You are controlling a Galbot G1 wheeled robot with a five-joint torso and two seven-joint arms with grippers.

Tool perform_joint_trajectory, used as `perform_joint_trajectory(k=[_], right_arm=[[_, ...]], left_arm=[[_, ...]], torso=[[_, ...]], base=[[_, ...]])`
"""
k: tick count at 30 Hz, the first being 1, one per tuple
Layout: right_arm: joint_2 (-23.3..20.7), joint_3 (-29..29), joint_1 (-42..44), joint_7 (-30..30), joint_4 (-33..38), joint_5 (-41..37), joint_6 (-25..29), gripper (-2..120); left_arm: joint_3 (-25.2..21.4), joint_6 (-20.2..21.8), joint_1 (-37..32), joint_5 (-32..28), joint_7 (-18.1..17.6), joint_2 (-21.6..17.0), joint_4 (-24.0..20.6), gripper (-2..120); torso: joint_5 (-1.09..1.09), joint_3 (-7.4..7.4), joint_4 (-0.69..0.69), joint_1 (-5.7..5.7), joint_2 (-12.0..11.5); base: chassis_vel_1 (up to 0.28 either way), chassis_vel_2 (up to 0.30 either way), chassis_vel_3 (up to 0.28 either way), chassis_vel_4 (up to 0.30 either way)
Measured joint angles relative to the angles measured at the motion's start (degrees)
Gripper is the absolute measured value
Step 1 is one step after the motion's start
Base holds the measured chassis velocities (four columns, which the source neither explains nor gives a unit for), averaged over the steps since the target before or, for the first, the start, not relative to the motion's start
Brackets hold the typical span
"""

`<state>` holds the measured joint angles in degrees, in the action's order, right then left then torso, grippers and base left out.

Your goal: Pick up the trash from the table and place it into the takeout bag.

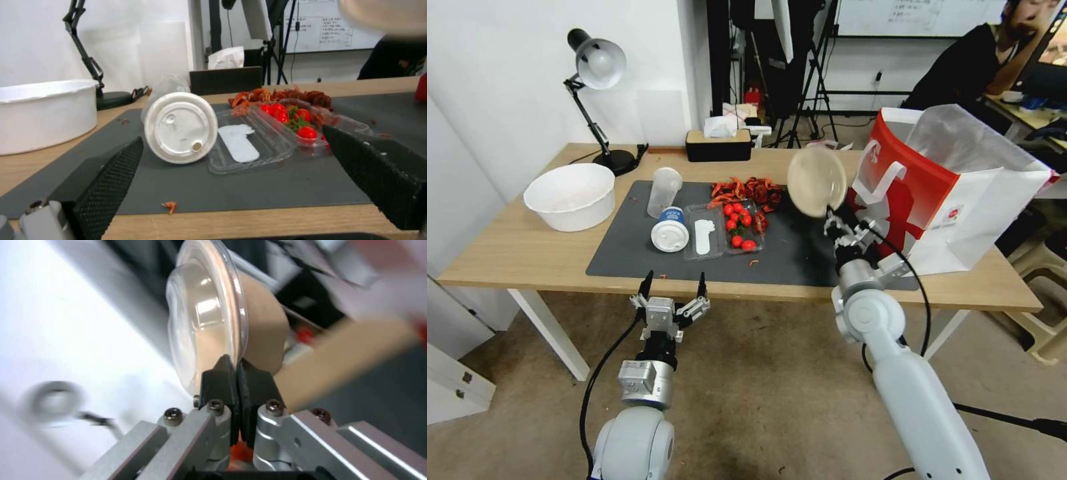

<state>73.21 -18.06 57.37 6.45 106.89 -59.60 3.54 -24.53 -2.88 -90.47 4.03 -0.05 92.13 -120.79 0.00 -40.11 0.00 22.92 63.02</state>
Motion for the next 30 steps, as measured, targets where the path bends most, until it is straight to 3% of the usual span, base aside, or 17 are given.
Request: perform_joint_trajectory(k=[4, 9, 12, 14, 16, 25, 30], right_arm=[[-0.98, -1.44, 0.37, -4.80, 4.21, 1.72, 1.17, 0], [-0.97, -4.88, -0.91, -4.13, 8.04, 7.53, 2.35, 0], [-1.76, -9.52, -2.75, 1.90, 10.66, 17.16, -0.60, 0], [-1.80, -9.67, -2.80, 2.12, 10.72, 17.43, -0.78, 0], [-2.45, -11.68, -3.41, 5.83, 11.48, 21.10, -3.87, 0], [-3.87, -14.98, -4.08, 15.32, 12.63, 24.21, -12.27, 1], [-4.17, -16.31, -4.12, 21.00, 13.40, 24.40, -17.62, 22]], left_arm=[[0.07, 0.00, 0.00, 0.01, 0.02, 0.00, -0.15, 100], [0.08, -0.01, -0.08, 0.03, 0.02, 0.00, -0.24, 100], [0.07, -0.16, -0.26, 0.05, 0.02, 0.00, -0.26, 100], [0.08, -0.17, -0.27, 0.05, 0.02, 0.00, -0.25, 100], [0.07, -0.28, -0.31, 0.09, 0.02, 0.00, -0.26, 100], [0.21, -0.52, -0.35, 0.35, 0.02, 0.00, -0.16, 100], [0.34, -0.63, -0.39, 0.56, 0.02, 0.00, 0.02, 100]], torso=[[0.00, 0.00, 0.00, 0.00, 0.01], [0.00, 0.00, 0.00, 0.00, 0.01], [-0.01, 0.00, 0.01, 0.00, 0.01], [0.00, 0.00, 0.01, 0.00, 0.01], [-0.01, 0.00, -0.01, 0.00, 0.01], [-0.01, 0.00, 0.00, 0.00, 0.01], [0.01, 0.00, -0.01, 0.00, 0.01]], base=[[0.000, 0.000, 0.000, 0.000], [0.000, 0.000, 0.000, 0.000], [0.000, 0.000, 0.000, 0.000], [0.000, 0.000, 0.000, 0.000], [0.000, 0.000, 0.000, 0.000], [0.000, 0.000, 0.000, 0.000], [0.000, 0.000, 0.000, 0.000]])
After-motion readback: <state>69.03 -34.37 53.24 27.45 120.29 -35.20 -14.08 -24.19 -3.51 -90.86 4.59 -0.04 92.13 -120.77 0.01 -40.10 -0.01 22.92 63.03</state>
